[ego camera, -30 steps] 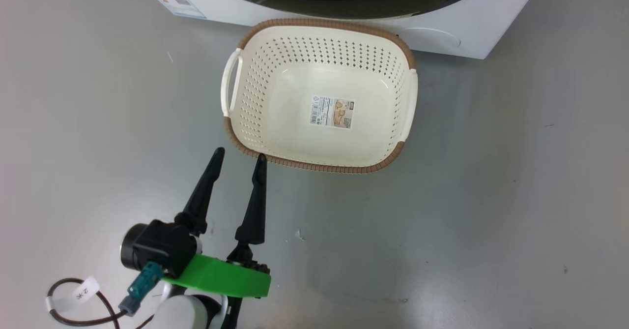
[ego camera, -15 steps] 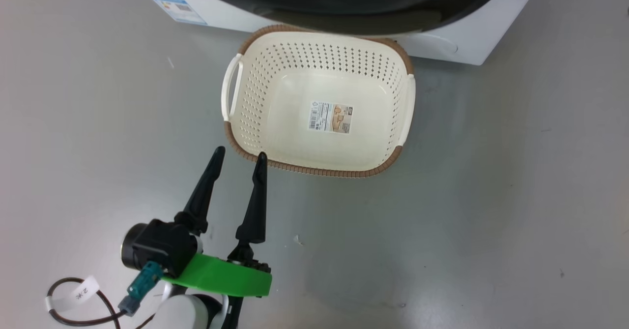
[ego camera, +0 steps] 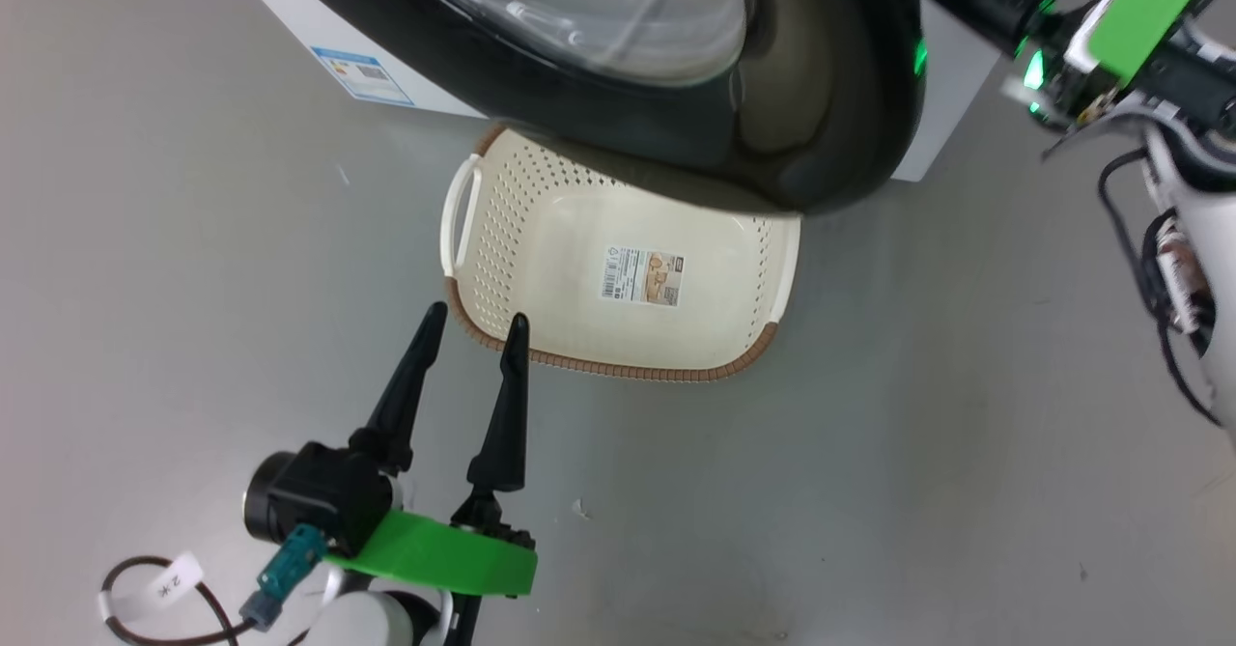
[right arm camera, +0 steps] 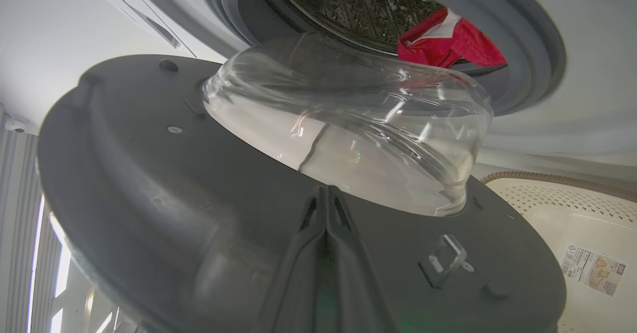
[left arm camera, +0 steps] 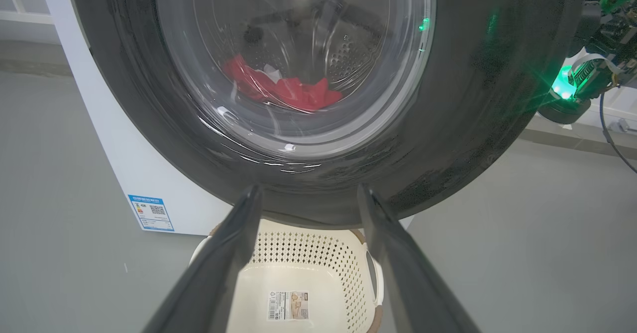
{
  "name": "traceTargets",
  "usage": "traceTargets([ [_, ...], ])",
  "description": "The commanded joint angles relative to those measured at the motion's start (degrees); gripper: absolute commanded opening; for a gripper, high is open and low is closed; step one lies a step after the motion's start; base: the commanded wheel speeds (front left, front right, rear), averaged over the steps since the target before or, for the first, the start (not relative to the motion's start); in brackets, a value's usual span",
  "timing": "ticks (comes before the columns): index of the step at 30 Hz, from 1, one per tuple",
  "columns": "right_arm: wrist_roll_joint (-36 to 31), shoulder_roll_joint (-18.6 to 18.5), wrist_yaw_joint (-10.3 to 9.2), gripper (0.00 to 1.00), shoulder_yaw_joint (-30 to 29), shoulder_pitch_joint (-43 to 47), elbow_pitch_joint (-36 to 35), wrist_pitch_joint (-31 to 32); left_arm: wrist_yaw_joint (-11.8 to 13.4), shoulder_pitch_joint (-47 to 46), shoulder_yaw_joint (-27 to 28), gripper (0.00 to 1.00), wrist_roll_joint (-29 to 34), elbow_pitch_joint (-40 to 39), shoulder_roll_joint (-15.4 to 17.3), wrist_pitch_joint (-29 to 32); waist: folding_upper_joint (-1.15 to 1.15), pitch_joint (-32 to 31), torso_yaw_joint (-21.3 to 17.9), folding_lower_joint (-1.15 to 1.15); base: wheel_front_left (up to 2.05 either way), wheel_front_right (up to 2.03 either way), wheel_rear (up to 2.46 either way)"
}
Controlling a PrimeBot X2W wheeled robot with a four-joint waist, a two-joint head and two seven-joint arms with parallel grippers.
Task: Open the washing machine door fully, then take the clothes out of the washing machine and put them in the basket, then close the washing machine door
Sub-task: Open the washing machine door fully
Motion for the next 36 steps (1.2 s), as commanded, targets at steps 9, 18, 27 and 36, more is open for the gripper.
traceTargets([
  [9, -2.4, 2.9, 0.44, 0.00, 2.7, 9.7, -7.4, 0.0, 0.7, 3.0, 1.5, 1.00, 0.6, -0.8, 0.9, -0.7, 0.00, -4.7, 2.3, 0.00, 0.00, 0.00, 0.00],
  [18, -4.2, 4.7, 0.44, 0.00, 5.2, 17.2, -13.0, -2.1, 1.2, 5.3, 1.1, 1.00, 0.4, -0.9, 0.9, -0.7, 0.00, -8.3, 5.9, 0.00, 0.00, 0.00, 0.00],
  [27, -5.6, 6.2, 0.44, 0.00, 9.4, 21.7, -17.0, -3.2, 1.9, 6.9, 0.2, 1.00, -0.3, -1.2, 0.9, -0.7, 0.00, -10.3, 8.9, 0.00, 0.00, 0.00, 0.00],
  [36, -5.9, 7.5, 0.44, 0.00, 12.6, 22.6, -18.3, -4.1, 2.8, 8.2, 0.7, 1.00, -0.7, -1.8, 0.9, -0.7, 0.00, -10.7, 11.3, 0.00, 0.00, 0.00, 0.00],
])
